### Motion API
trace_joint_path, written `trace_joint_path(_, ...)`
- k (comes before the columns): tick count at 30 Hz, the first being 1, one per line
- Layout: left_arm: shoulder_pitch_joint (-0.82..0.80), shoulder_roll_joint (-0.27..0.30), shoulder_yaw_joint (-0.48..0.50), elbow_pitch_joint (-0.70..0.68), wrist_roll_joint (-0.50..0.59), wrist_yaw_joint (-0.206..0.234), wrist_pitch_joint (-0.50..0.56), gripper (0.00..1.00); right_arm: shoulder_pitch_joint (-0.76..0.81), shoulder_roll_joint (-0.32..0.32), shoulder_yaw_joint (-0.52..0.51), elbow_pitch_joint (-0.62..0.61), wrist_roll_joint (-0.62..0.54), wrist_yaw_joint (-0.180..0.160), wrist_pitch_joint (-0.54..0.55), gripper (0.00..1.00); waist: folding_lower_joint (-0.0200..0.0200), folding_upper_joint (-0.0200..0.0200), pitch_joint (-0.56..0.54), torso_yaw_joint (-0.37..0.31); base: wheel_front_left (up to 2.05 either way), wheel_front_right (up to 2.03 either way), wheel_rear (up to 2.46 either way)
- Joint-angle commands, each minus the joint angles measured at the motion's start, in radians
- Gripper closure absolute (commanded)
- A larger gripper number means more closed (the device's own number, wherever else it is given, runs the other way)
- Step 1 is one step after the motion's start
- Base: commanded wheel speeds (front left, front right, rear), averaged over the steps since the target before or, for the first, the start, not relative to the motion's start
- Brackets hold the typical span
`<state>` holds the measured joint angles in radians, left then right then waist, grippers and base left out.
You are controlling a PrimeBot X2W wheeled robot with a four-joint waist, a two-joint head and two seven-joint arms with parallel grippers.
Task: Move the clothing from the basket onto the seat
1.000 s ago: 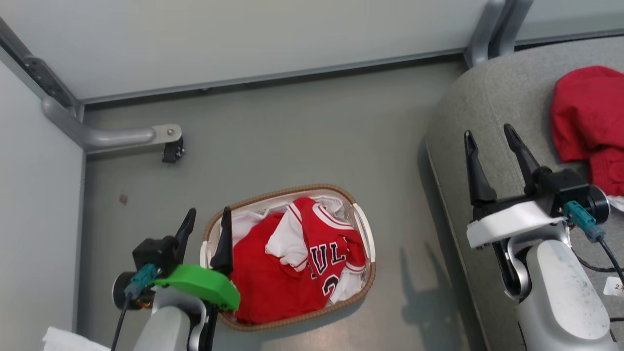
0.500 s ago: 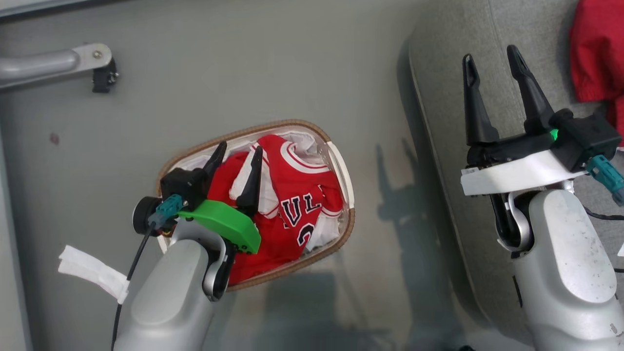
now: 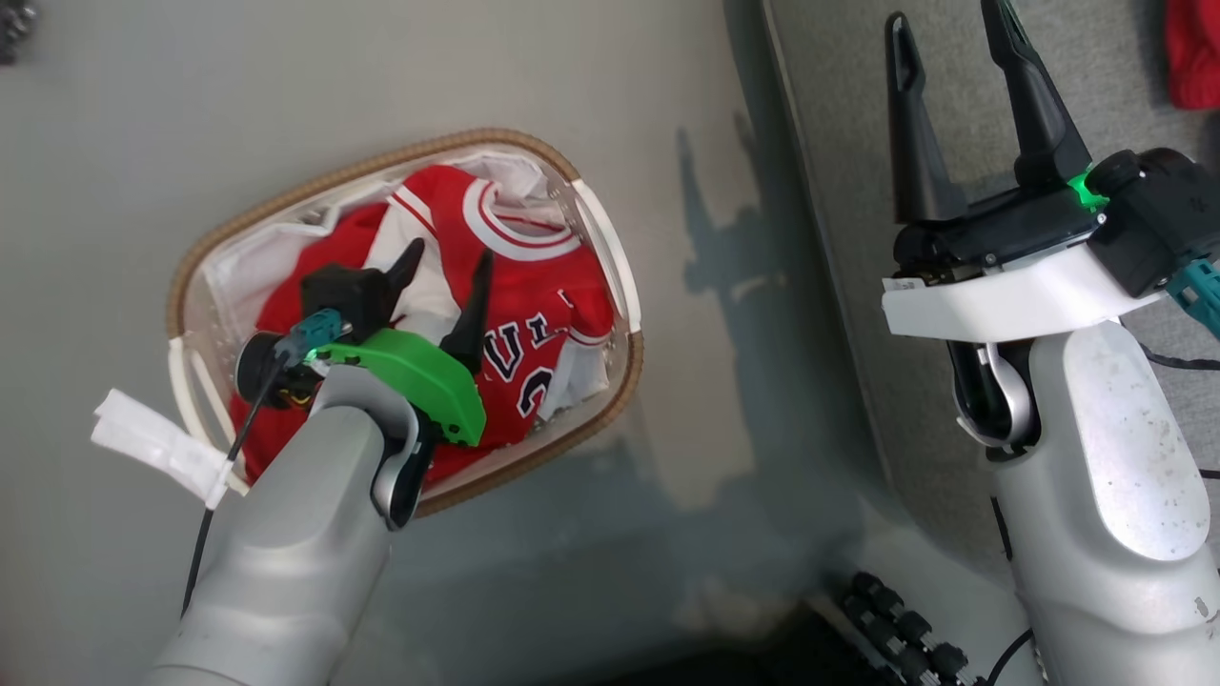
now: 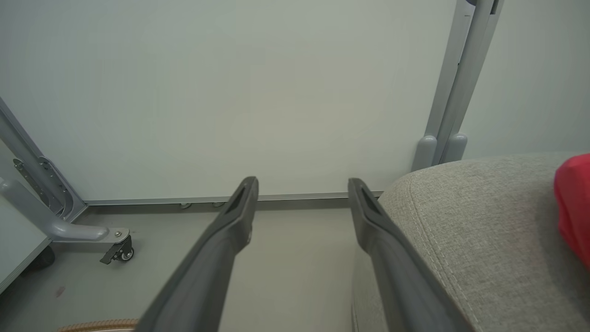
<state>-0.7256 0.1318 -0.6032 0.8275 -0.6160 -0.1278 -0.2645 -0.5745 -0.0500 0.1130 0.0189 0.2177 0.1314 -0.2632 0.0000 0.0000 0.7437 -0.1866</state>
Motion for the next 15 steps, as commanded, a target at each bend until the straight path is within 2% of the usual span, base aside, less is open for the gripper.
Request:
trace_joint_path(1,-0.034,0.012,-0.023,0.015,-0.024,-0.005,0.0,0.0,-0.018,-0.002,0.002,-0.01,-0.001,-0.001,-0.002,0.0,0.0,0.0,0.074,-0.04,0.0,0.0,0.0)
trace_joint_path(9,-0.128,0.031,-0.16,0.134,-0.14,-0.005,0.005,0.0,-0.047,-0.002,0.02,-0.048,-0.028,-0.001,-0.002,0.0,0.0,0.0,0.132,-0.036,0.0,0.0,0.0)
trace_joint_path(15,-0.194,0.025,-0.226,0.25,-0.126,-0.005,0.001,0.0,-0.065,-0.002,0.042,-0.092,-0.048,-0.001,-0.002,0.0,0.0,0.0,0.163,-0.035,0.0,0.0,0.0)
